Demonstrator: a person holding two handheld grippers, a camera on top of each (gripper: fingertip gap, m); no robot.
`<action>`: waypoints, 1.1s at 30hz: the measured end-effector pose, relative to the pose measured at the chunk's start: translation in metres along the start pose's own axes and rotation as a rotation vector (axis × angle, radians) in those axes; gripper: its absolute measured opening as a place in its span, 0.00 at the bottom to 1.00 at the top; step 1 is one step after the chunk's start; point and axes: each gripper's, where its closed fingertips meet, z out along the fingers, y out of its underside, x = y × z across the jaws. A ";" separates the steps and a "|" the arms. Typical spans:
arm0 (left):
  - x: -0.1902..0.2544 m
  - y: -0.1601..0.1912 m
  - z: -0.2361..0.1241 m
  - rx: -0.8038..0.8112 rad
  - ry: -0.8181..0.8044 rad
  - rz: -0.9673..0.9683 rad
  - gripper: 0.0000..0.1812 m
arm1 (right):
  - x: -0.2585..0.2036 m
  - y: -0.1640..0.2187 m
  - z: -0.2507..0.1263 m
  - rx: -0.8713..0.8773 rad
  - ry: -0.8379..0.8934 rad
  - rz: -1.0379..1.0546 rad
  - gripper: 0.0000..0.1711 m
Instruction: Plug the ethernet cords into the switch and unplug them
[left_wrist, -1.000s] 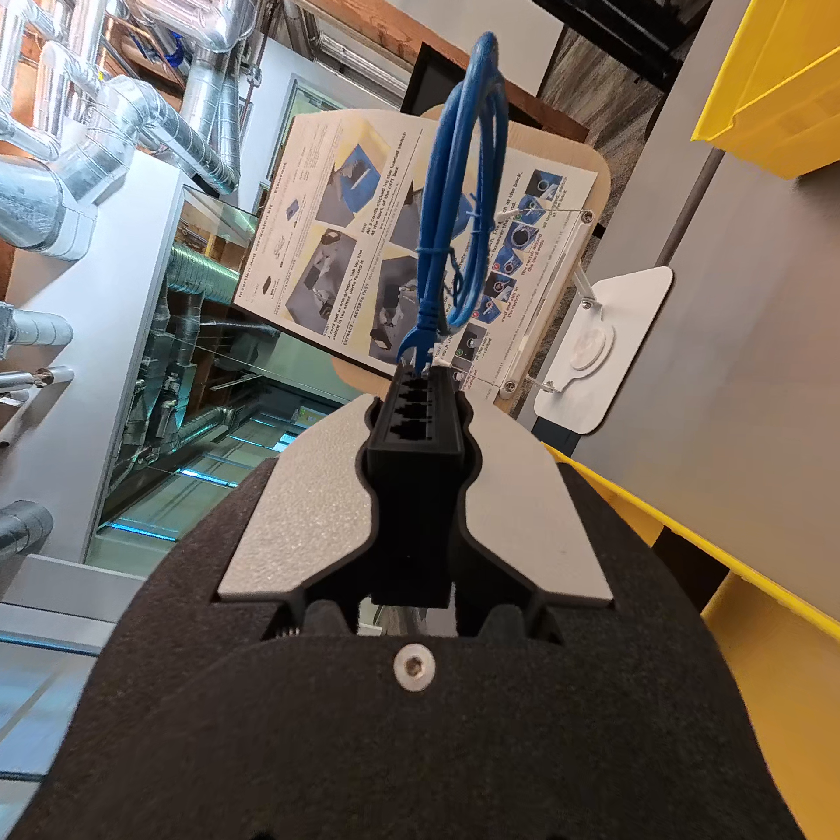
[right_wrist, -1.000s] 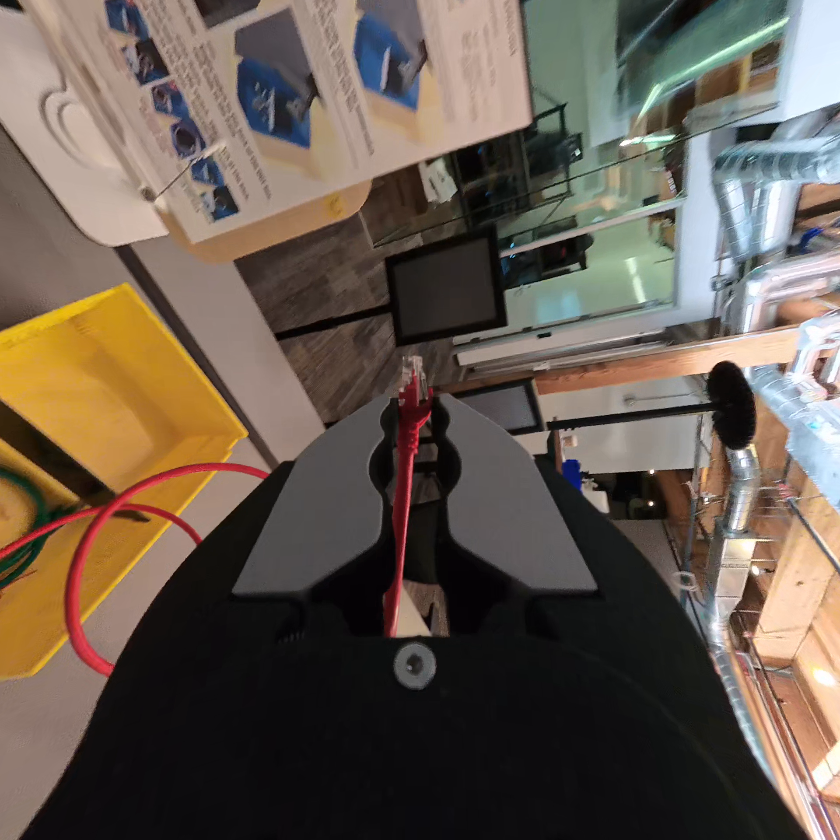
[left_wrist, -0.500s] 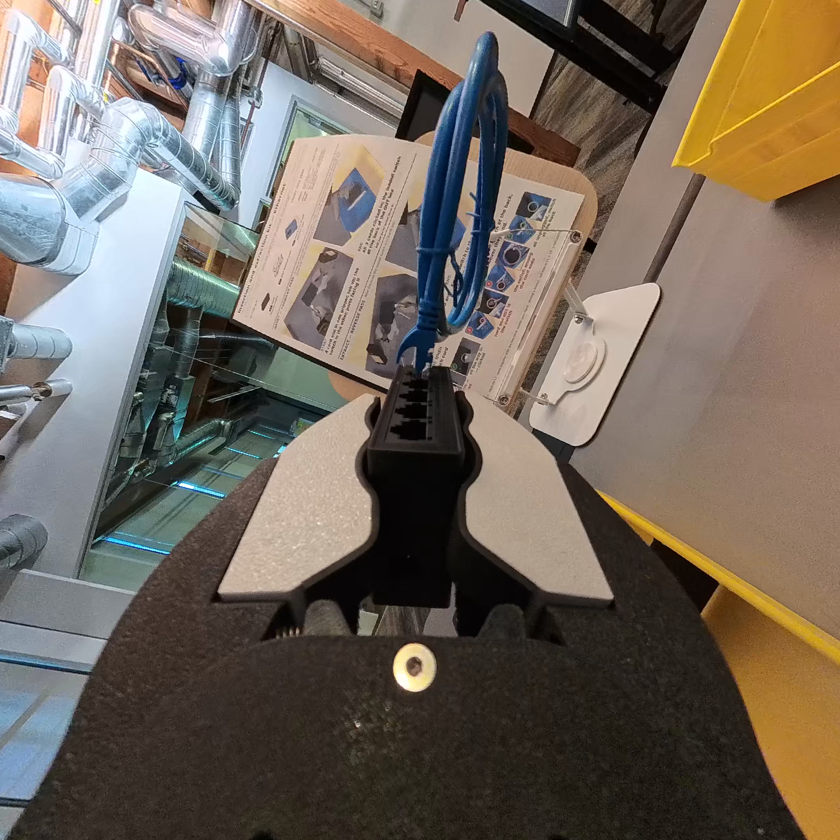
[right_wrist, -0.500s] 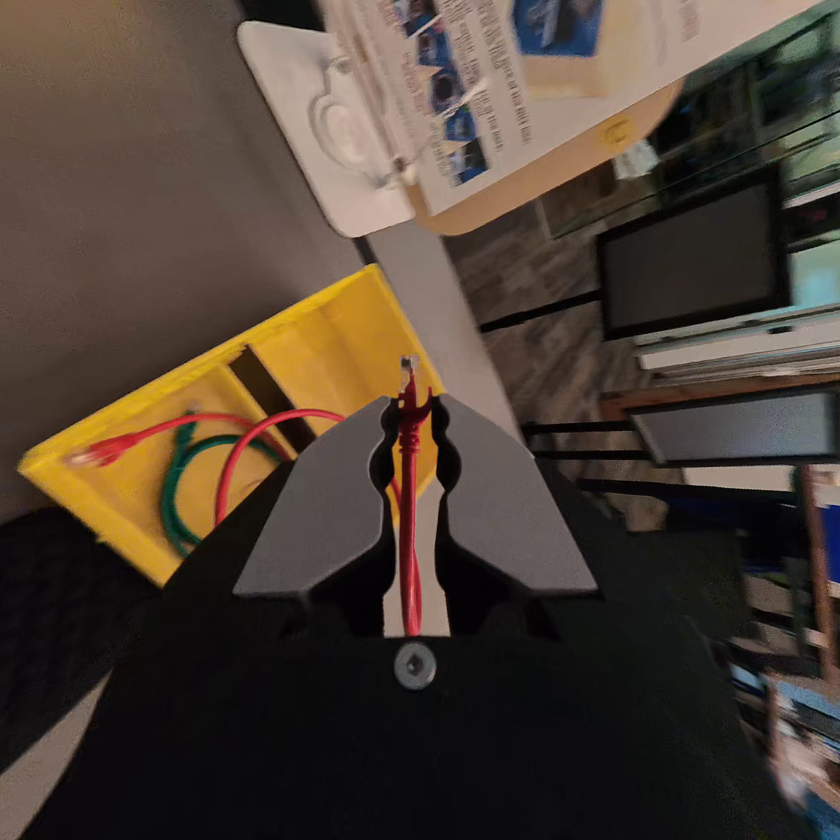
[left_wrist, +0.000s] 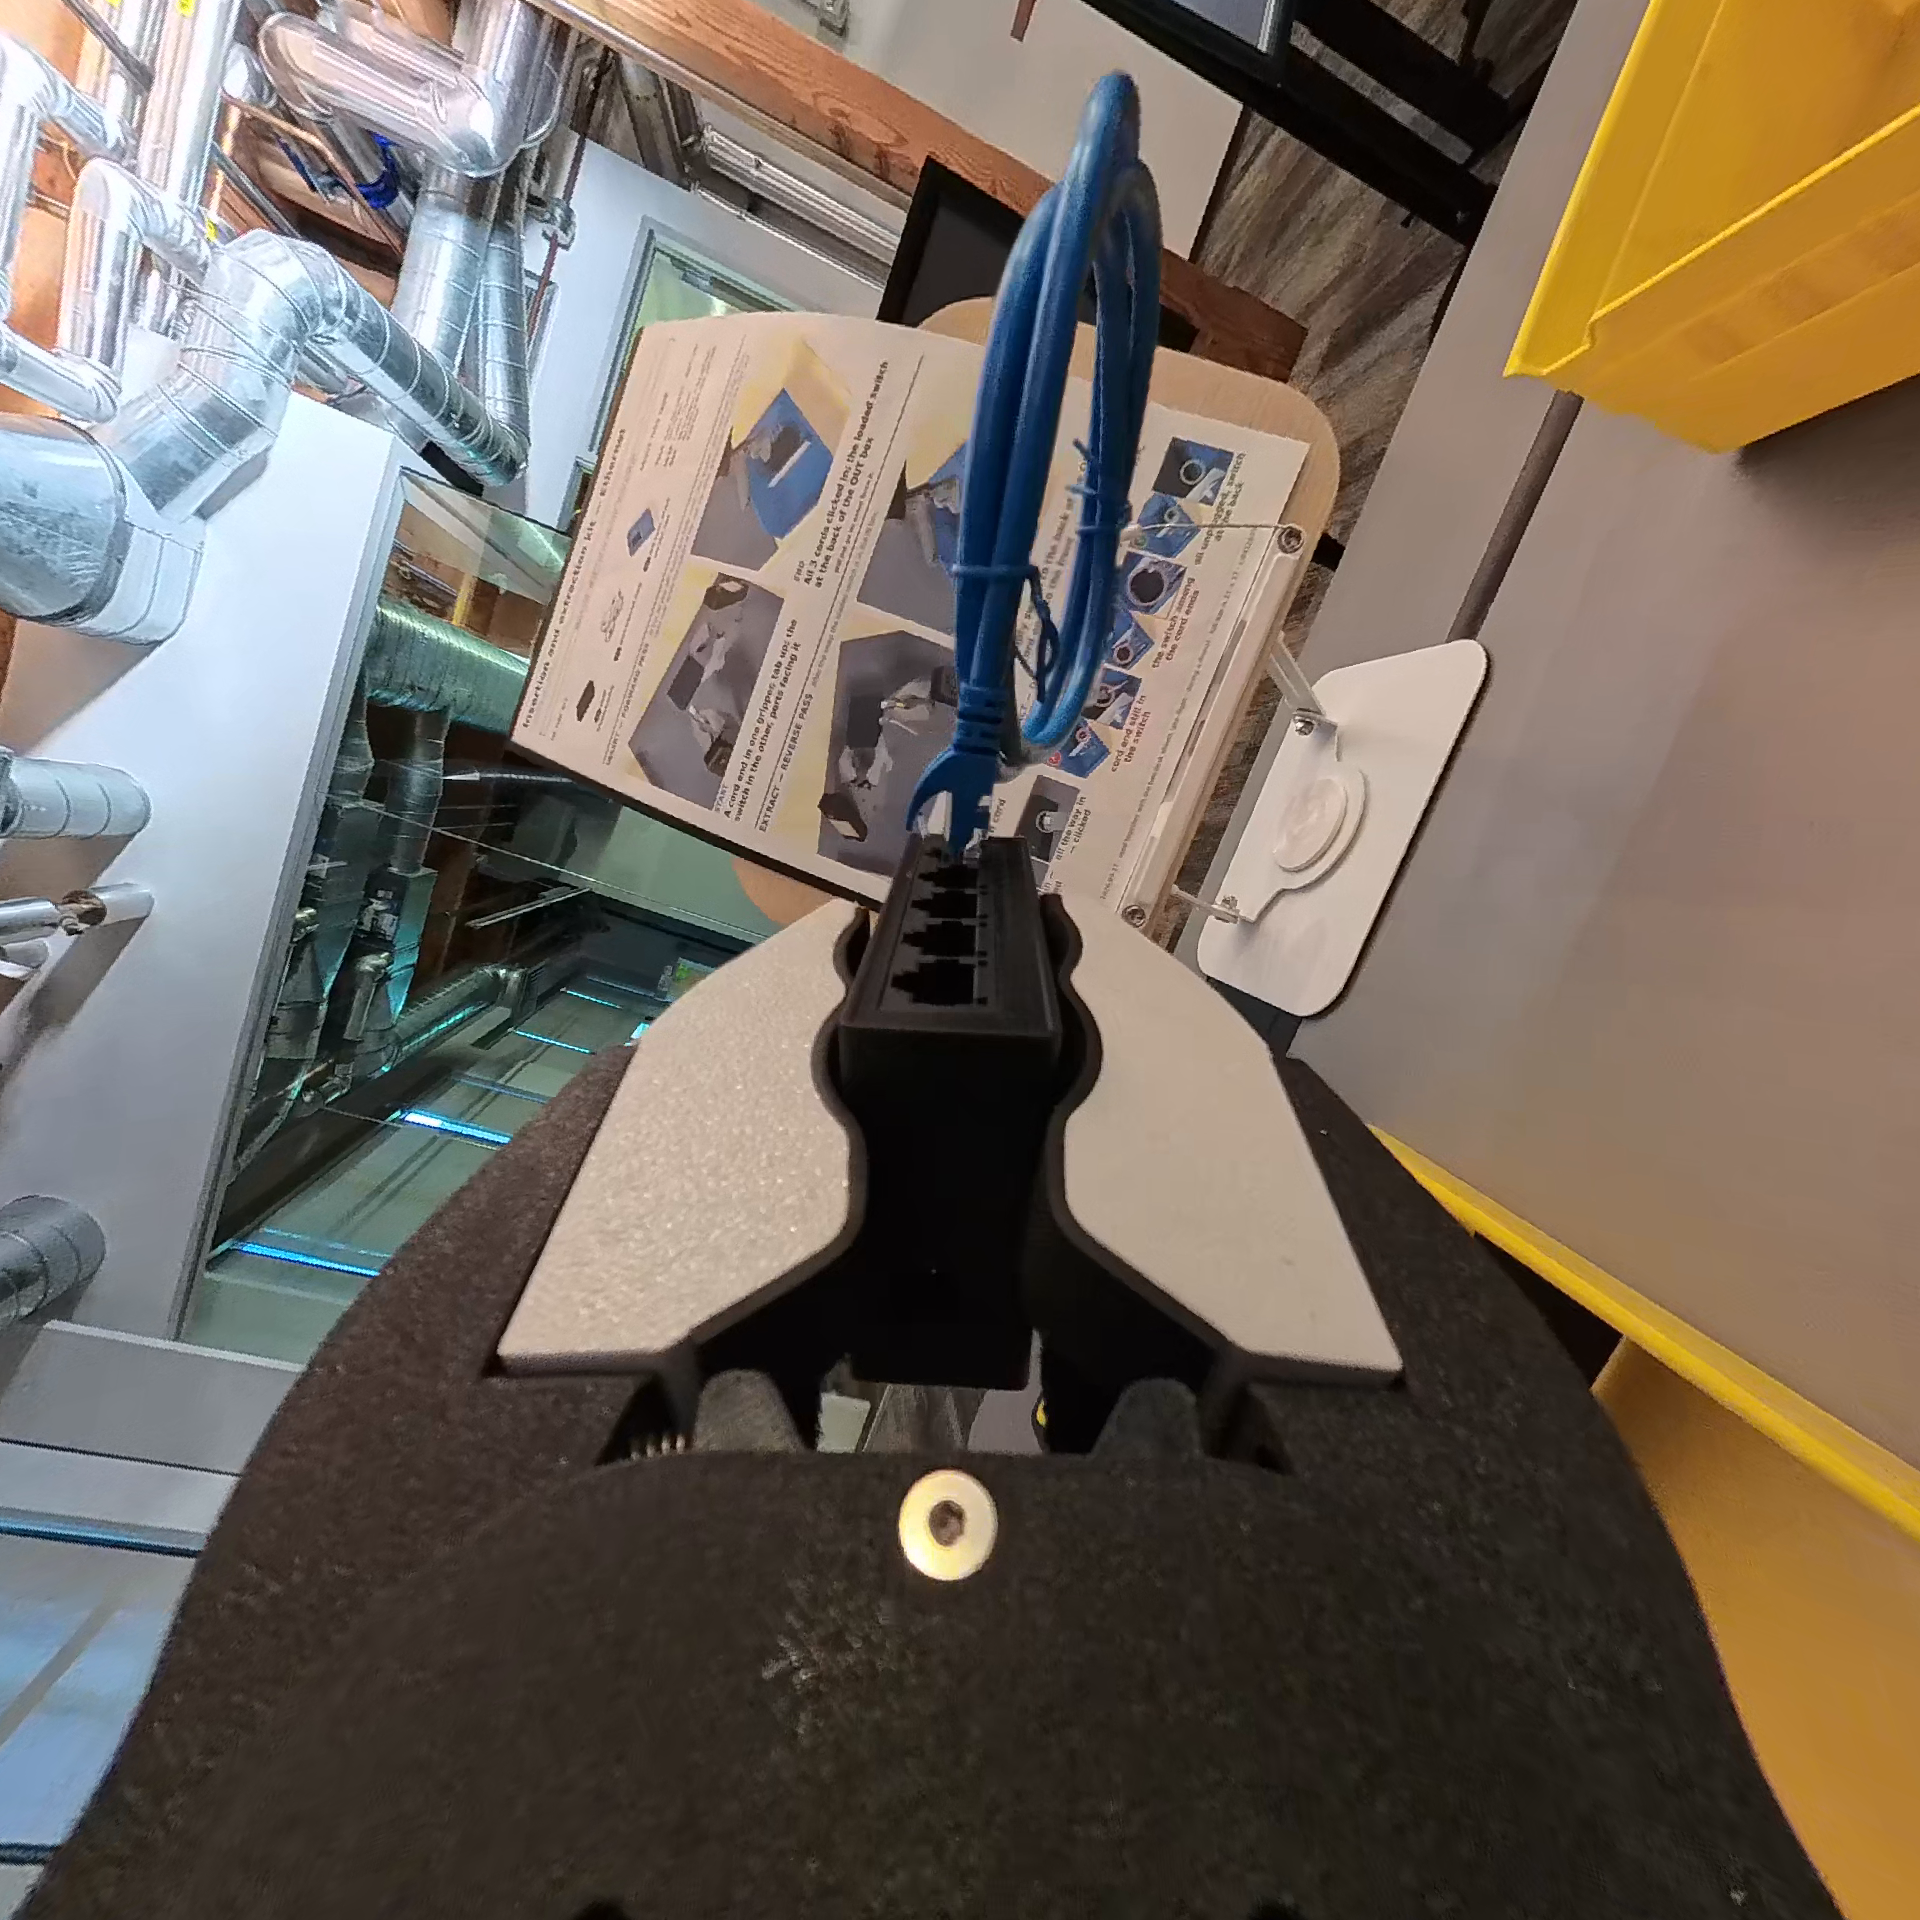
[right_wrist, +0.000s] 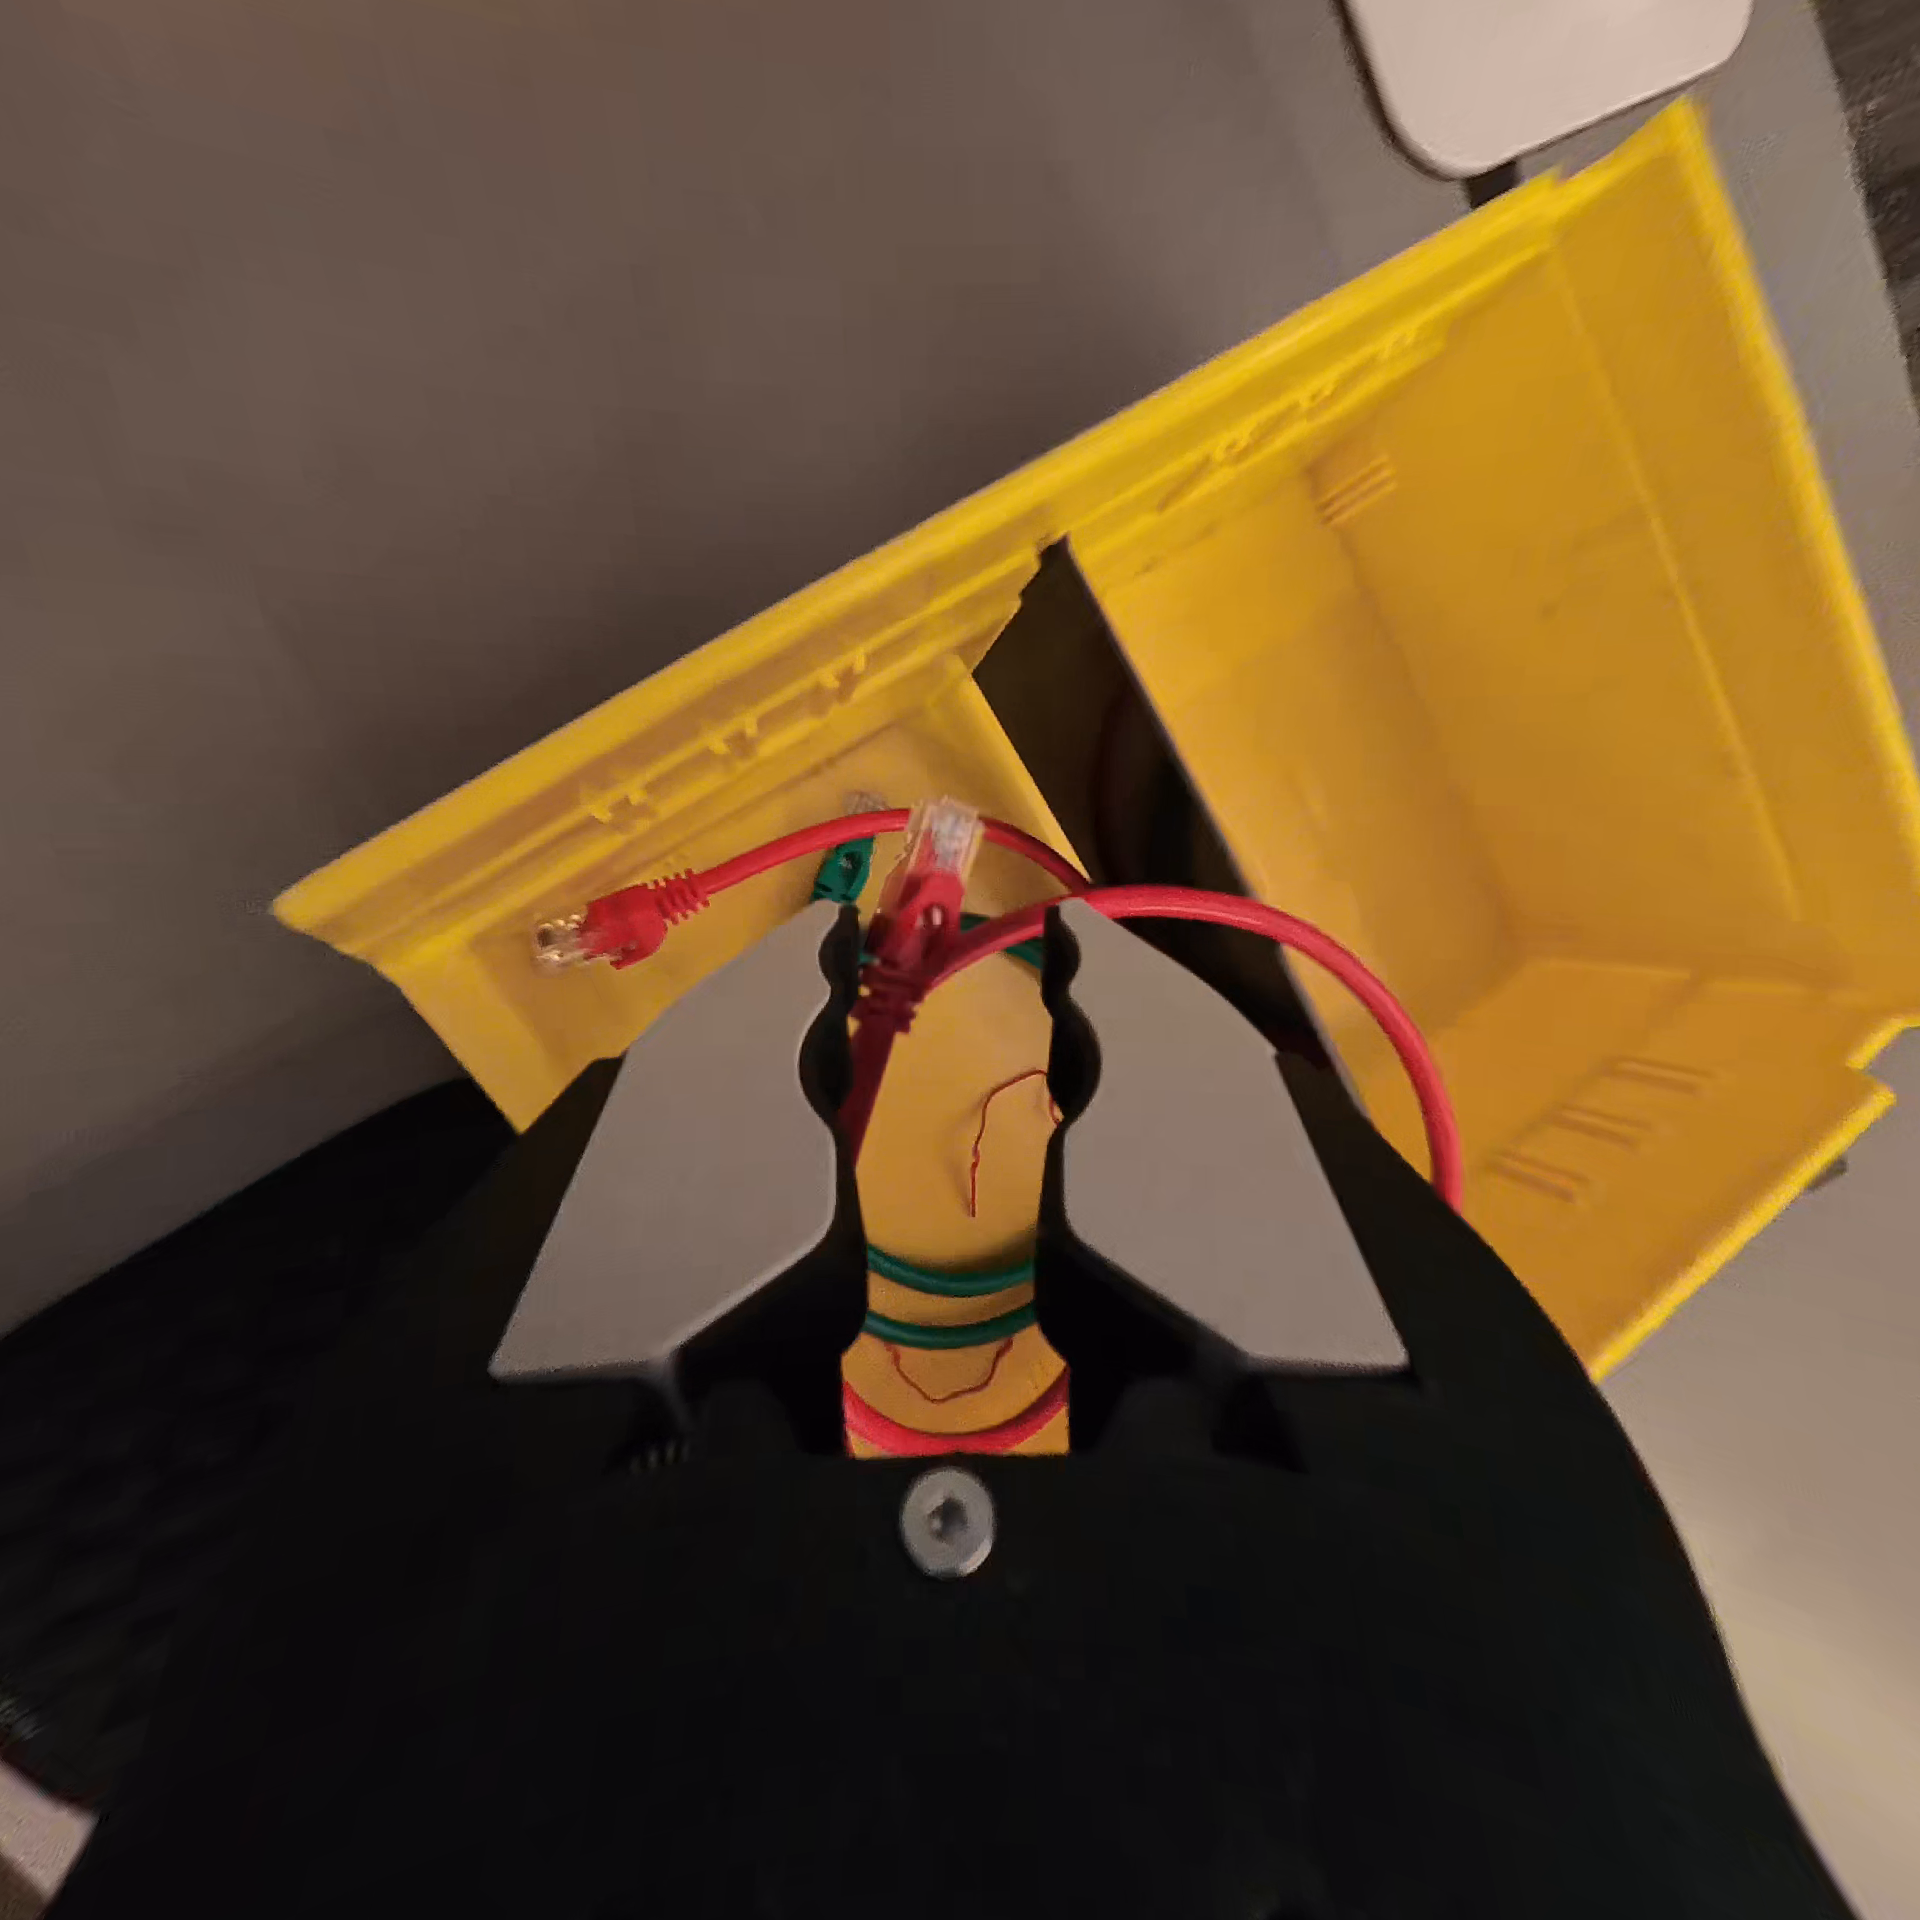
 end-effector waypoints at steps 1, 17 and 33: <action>0.001 0.000 0.001 -0.003 0.002 0.001 0.17 | 0.002 -0.006 -0.010 0.025 -0.006 0.008 0.21; 0.027 -0.030 0.003 0.107 0.049 0.064 0.17 | -0.038 -0.219 -0.168 0.796 0.673 -0.583 0.23; 0.094 -0.041 0.030 0.072 0.158 0.224 0.17 | -0.078 -0.256 -0.050 0.591 0.559 -0.911 0.18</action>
